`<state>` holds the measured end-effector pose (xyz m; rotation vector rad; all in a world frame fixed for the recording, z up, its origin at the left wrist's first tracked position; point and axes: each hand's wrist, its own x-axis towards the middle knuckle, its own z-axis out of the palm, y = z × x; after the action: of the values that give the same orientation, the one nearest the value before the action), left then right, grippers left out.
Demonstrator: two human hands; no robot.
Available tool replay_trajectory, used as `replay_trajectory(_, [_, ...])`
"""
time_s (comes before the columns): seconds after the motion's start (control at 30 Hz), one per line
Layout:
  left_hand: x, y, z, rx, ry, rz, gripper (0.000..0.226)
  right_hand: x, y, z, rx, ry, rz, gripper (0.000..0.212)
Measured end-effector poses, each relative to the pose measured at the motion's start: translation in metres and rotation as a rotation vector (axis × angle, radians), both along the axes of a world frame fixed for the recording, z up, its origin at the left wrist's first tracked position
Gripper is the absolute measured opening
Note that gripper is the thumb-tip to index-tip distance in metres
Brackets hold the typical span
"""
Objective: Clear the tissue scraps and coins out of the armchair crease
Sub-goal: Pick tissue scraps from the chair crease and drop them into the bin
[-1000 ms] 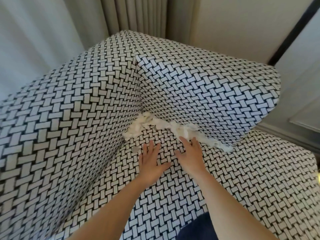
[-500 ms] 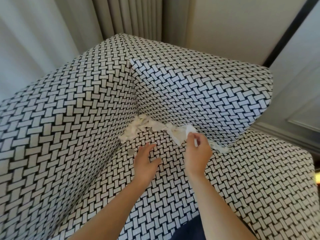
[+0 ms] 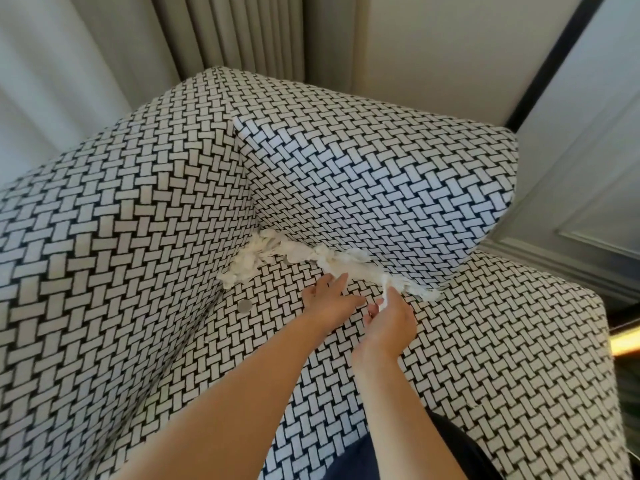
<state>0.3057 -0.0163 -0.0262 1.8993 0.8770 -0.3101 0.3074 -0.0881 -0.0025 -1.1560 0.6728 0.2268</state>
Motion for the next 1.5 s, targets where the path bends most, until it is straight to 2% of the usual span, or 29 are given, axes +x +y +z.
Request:
replay_trajectory(0.1, [-0.003, 0.0, 0.0, -0.001, -0.057, 0.1, 0.054, 0.0, 0.001, -0.001, 0.001, 0.016, 0.017, 0.015])
replay_trajectory(0.27, [-0.021, 0.008, -0.001, -0.306, -0.271, 0.321, 0.047, 0.001, 0.004, -0.005, -0.051, 0.038, 0.07, 0.013])
replay_trajectory(0.4, [-0.033, 0.017, 0.005, -0.371, -0.359, 0.361, 0.037, 0.002, 0.004, -0.005, -0.071, 0.066, 0.117, 0.011])
replay_trajectory(0.53, [-0.043, 0.025, 0.001, -0.557, -0.454, 0.483, 0.032, 0.002, 0.003, -0.006, -0.063, 0.081, 0.14, 0.013])
replay_trajectory(0.63, [-0.046, 0.022, -0.003, -0.641, -0.496, 0.52, 0.03, 0.002, 0.005, -0.007, -0.003, 0.102, 0.244, 0.016])
replay_trajectory(0.73, [-0.049, 0.023, 0.0, -0.663, -0.485, 0.503, 0.025, 0.004, 0.009, -0.008, 0.063, 0.13, 0.377, 0.009])
replay_trajectory(0.8, [-0.055, 0.028, -0.001, -0.511, -0.452, 0.455, 0.026, 0.006, 0.012, -0.012, 0.069, 0.134, 0.419, 0.009])
replay_trajectory(0.87, [-0.064, 0.033, -0.005, -0.213, -0.43, 0.451, 0.026, 0.007, 0.013, -0.015, 0.077, 0.14, 0.435, 0.007])
replay_trajectory(0.97, [-0.084, 0.045, -0.022, 0.321, -0.337, 0.58, 0.032, 0.007, 0.017, -0.016, 0.097, 0.158, 0.478, 0.007])
replay_trajectory(1.03, [-0.095, 0.055, -0.036, 0.506, -0.202, 0.621, 0.038, 0.007, 0.019, -0.015, 0.105, 0.166, 0.51, 0.007])
replay_trajectory(1.1, [-0.102, 0.062, -0.047, 0.6, -0.13, 0.58, 0.036, 0.007, 0.02, -0.014, 0.097, 0.182, 0.534, 0.005])
replay_trajectory(1.2, [-0.102, 0.069, -0.054, 0.687, -0.124, 0.504, 0.017, 0.007, 0.022, -0.015, 0.082, 0.188, 0.552, 0.004])
replay_trajectory(1.5, [-0.103, 0.09, -0.047, 0.691, -0.121, 0.567, 0.017, 0.006, 0.02, -0.017, 0.066, 0.169, 0.556, 0.004])
